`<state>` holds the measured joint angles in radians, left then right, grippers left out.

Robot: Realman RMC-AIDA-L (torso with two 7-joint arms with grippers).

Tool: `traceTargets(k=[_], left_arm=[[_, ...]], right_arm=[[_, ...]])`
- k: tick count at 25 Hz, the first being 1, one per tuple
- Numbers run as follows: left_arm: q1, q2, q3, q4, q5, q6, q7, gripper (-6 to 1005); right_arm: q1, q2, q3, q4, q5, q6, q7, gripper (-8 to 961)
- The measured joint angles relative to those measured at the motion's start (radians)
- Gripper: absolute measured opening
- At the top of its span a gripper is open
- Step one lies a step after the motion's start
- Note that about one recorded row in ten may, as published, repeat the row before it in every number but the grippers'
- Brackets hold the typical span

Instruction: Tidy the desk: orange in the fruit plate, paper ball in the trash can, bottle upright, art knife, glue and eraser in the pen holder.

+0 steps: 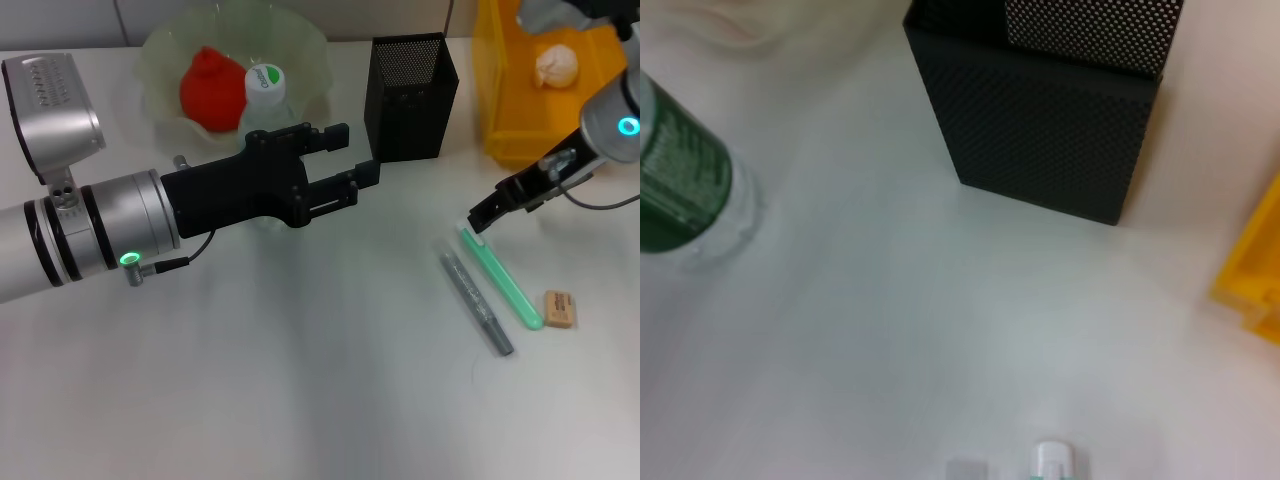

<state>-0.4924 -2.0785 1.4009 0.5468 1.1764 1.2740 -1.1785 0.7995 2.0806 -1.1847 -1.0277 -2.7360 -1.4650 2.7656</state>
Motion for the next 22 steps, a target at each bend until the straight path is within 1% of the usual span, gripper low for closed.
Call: traceTargets(k=[4, 13, 16, 22], left_arm=[[-0.003, 0.0, -0.002, -0.001, 0.0, -0.003, 0.0, 605], [-0.006, 0.0, -0.001, -0.001, 0.0, -0.01, 0.0, 604], [-0.006, 0.0, -0.002, -0.001, 0.0, -0.012, 0.0, 604], [-0.006, 0.0, -0.002, -0.002, 0.0, -0.012, 0.0, 604]], right_arm=[[0.042, 0.002, -0.007, 0.078, -0.015, 0.041, 0.0, 790], [0.081, 0.001, -0.025, 0.153, -0.017, 0.081, 0.003, 766], [0.085, 0.001, -0.031, 0.16, -0.017, 0.085, 0.002, 598], [0.086, 0.001, -0.041, 0.169, -0.017, 0.096, 0.002, 451]])
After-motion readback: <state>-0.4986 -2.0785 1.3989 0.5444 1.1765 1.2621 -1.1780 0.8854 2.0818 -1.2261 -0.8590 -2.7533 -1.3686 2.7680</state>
